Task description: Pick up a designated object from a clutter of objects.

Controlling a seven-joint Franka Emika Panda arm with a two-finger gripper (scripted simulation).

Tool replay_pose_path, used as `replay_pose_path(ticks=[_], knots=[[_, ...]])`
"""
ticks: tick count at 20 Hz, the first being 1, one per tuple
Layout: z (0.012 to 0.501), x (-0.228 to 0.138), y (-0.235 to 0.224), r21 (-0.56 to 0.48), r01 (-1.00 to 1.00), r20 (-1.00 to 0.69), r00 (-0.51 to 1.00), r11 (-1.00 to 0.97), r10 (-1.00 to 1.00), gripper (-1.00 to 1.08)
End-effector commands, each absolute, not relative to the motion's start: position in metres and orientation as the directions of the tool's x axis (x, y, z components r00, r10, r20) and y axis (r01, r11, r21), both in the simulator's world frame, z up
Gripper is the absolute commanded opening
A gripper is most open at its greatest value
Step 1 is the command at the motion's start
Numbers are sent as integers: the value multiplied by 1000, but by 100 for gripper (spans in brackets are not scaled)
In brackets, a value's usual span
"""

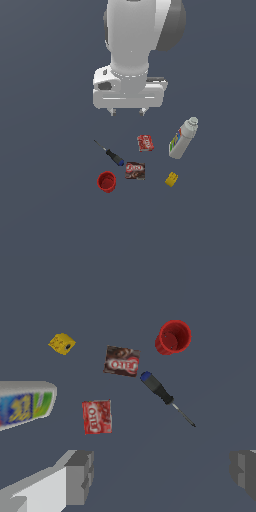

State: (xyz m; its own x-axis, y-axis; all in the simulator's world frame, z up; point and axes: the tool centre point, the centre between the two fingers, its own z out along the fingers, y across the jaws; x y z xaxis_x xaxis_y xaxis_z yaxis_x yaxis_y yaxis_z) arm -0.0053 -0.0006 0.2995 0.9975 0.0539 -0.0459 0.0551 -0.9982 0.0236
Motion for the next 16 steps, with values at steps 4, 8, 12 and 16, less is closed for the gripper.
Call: replay_pose_path(ticks=[4, 8, 12, 16], knots=[[286, -2, -6, 19, 100, -45, 994, -995, 99, 100], [270, 1, -13, 14, 153, -43, 987, -988, 152, 100], [249, 5, -22, 9, 222, -40, 974, -975, 221, 100], [225, 8, -33, 3, 300, -35, 953, -954, 300, 100]])
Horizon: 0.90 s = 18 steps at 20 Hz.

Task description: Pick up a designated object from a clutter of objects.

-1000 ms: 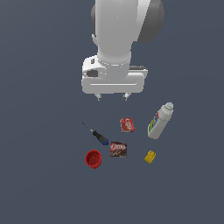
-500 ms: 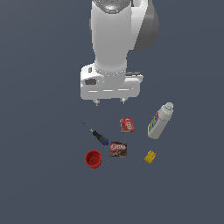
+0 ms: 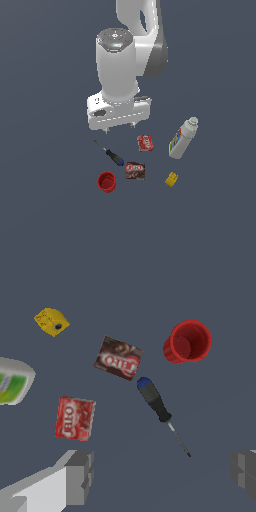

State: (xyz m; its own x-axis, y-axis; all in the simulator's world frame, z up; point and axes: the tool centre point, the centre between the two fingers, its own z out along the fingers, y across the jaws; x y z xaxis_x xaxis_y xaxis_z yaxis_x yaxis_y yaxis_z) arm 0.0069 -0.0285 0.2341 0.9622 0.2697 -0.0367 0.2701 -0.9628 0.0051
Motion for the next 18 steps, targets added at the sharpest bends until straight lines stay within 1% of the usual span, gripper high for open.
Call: replay_pose_path(ticks=[1, 18], knots=[[219, 8, -35, 2, 319, -33, 947, -948, 319, 100], [118, 2, -80, -5, 619, -10, 785, -785, 619, 100]])
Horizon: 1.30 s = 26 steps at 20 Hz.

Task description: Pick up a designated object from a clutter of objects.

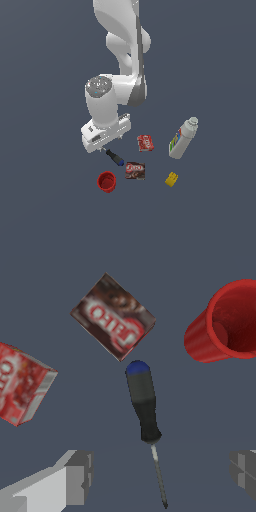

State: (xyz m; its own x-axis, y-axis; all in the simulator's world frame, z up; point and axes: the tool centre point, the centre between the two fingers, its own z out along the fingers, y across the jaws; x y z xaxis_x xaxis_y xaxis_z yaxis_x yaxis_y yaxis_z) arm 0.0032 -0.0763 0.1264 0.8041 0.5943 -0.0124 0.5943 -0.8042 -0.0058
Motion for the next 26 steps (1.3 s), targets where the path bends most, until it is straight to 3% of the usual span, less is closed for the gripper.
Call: replay_pose_path(ticks=[1, 13, 26], knots=[[112, 1, -83, -5, 634, -9, 773, -773, 634, 100], [70, -11, -101, -1, 741, -1, 672, -672, 741, 100], [55, -13, -103, -1, 751, 0, 660, -660, 751, 100]])
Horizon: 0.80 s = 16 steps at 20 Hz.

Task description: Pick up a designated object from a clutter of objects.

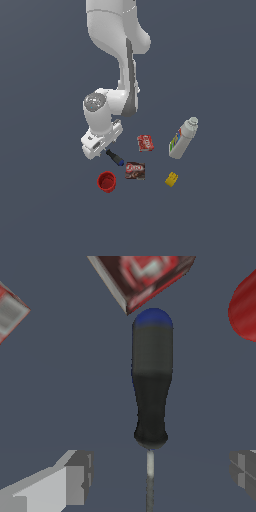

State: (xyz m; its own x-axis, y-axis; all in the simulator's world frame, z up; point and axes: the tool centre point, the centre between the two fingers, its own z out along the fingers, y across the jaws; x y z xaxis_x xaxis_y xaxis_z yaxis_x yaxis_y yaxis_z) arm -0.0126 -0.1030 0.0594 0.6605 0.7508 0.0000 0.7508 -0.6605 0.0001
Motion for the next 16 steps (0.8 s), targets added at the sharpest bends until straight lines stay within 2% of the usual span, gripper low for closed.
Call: replay_pose_path(ticks=[1, 13, 14, 16], knots=[[51, -13, -103, -1, 751, 0, 660, -660, 751, 100], [15, -13, -103, 0, 753, 0, 658, -658, 753, 100], [15, -13, -103, 0, 753, 0, 658, -658, 753, -100], [15, -13, -103, 0, 753, 0, 658, -658, 753, -100]])
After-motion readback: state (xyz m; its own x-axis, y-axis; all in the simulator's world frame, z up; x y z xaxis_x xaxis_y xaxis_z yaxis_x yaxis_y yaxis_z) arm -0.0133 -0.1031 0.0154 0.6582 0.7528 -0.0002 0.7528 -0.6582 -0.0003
